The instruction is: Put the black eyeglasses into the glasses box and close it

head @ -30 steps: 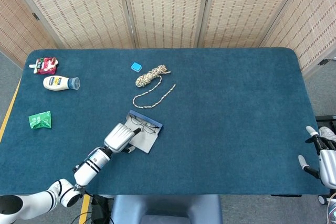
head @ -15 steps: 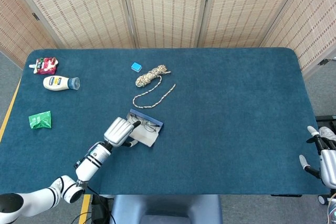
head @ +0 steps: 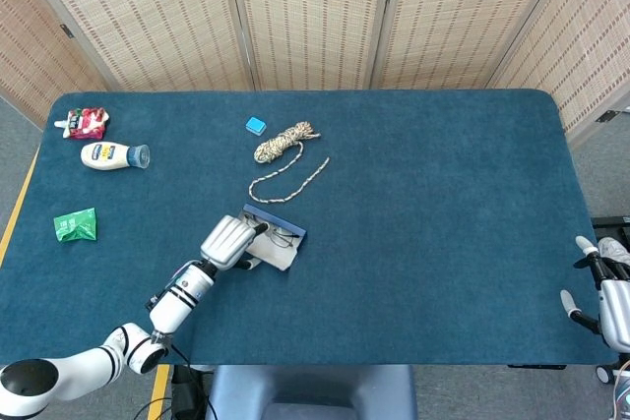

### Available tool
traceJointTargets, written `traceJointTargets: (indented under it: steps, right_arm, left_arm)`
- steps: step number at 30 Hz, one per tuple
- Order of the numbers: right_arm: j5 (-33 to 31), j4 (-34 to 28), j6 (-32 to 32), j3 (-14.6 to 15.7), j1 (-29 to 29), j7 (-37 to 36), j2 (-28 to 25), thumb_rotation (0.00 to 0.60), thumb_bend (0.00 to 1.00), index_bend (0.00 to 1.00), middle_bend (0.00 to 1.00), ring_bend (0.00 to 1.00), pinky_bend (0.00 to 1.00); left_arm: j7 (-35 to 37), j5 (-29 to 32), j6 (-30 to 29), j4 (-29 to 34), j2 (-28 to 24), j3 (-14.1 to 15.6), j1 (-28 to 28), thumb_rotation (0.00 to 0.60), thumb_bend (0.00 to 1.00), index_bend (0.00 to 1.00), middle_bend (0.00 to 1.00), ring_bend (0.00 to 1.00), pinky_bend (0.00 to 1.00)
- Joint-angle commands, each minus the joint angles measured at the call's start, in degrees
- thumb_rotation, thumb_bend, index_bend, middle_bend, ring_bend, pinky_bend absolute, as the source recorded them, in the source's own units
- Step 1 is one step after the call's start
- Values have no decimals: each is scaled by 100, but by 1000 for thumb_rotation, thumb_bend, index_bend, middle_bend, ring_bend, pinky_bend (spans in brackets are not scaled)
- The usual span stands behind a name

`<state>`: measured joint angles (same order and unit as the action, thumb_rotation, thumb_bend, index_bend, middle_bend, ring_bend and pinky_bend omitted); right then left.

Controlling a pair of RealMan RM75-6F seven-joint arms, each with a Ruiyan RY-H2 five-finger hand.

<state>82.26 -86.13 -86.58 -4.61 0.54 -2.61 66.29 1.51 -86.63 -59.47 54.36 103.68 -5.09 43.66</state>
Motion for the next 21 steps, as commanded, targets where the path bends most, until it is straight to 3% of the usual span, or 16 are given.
traceJointTargets:
  steps: [1, 15, 21]
  right_arm:
    - [-1, 2, 3, 0, 0, 1, -2, 600, 331, 102, 367, 298, 235]
    - [10, -19, 11, -6, -16, 23, -5, 600, 331, 103, 367, 298, 235]
    - [9, -37, 20, -9, -26, 44, -5, 600, 331, 102, 367, 298, 235]
  left_arm:
    - [90, -42, -63, -126, 68, 21, 6, 600, 342, 499, 1000, 1000, 992]
    - [201, -196, -172, -490, 165, 197, -18, 600, 530, 615, 1000, 1000, 992]
    - [299, -203, -155, -278, -92, 278, -92, 600, 547, 648, 1000, 1000, 992]
